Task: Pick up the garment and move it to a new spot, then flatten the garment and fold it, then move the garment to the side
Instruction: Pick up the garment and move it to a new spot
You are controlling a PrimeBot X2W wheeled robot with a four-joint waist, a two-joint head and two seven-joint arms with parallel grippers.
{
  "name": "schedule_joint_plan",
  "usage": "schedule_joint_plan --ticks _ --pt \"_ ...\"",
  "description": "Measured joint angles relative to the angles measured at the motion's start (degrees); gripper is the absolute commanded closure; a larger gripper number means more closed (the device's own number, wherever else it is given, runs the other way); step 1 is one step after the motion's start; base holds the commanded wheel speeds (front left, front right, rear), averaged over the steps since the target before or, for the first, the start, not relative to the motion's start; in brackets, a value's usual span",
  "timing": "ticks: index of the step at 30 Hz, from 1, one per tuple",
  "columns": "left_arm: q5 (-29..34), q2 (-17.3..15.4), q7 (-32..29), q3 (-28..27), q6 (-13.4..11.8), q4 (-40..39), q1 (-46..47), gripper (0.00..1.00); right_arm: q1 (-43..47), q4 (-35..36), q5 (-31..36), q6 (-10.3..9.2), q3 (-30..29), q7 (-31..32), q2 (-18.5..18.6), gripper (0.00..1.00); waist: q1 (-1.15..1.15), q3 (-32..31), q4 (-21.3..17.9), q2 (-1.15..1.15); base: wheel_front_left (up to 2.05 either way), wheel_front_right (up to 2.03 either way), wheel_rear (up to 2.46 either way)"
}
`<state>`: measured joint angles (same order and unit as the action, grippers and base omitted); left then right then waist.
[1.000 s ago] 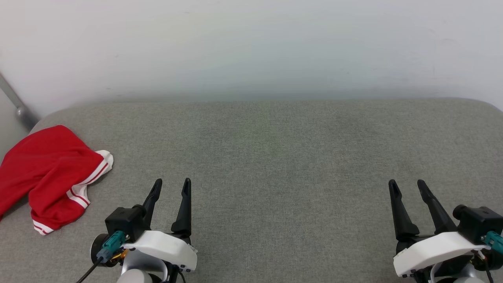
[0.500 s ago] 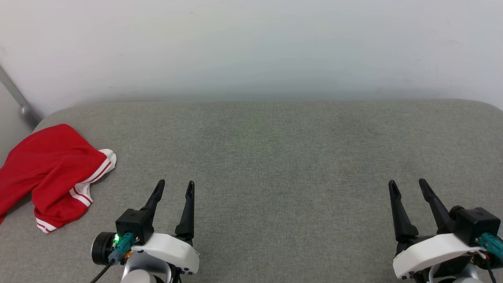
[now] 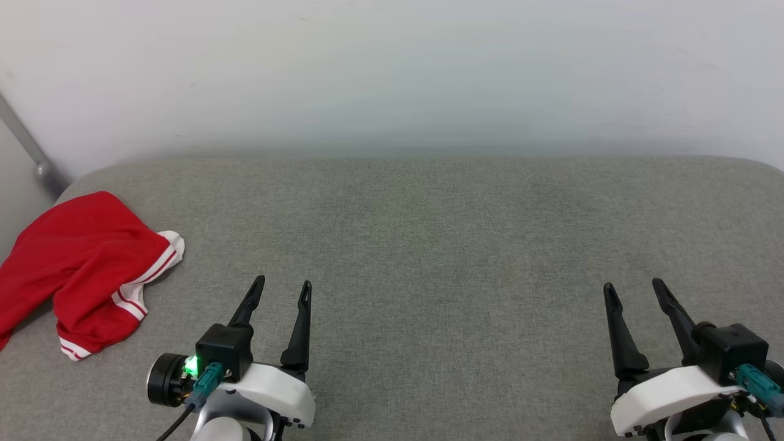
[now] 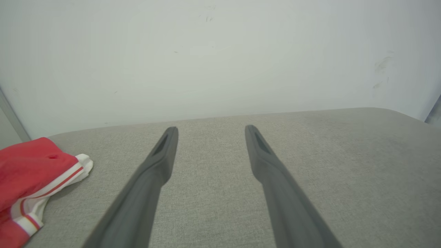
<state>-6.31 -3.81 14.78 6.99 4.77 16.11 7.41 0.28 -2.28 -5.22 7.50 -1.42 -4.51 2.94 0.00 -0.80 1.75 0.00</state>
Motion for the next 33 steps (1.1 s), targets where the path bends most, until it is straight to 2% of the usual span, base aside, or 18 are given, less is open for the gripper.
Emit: schedule_joint_plan --ticks 20,26,33 --pt "0.60 0.07 0.22 -0.09 0.24 0.44 0.47 0.00 0.00 -0.77 0.32 0.00 -0.80 -0.65 0.00 0.00 0.00 -0.07 1.77 0.00 0.00 0.00 0.00" --pt "-0.24 0.25 0.22 -0.81 0.08 0.40 0.97 0.00 0.04 0.08 1.09 0.00 -0.07 -0.76 0.00 0.00 0.00 0.15 4.53 0.00 0.00 0.00 0.00" --pt "-0.74 0.00 0.30 -2.22 -0.30 0.19 1.40 0.00 -0.02 0.43 1.11 0.00 1.54 -0.55 -0.01 0.00 0.00 0.53 10.14 0.00 0.00 0.00 0.00"
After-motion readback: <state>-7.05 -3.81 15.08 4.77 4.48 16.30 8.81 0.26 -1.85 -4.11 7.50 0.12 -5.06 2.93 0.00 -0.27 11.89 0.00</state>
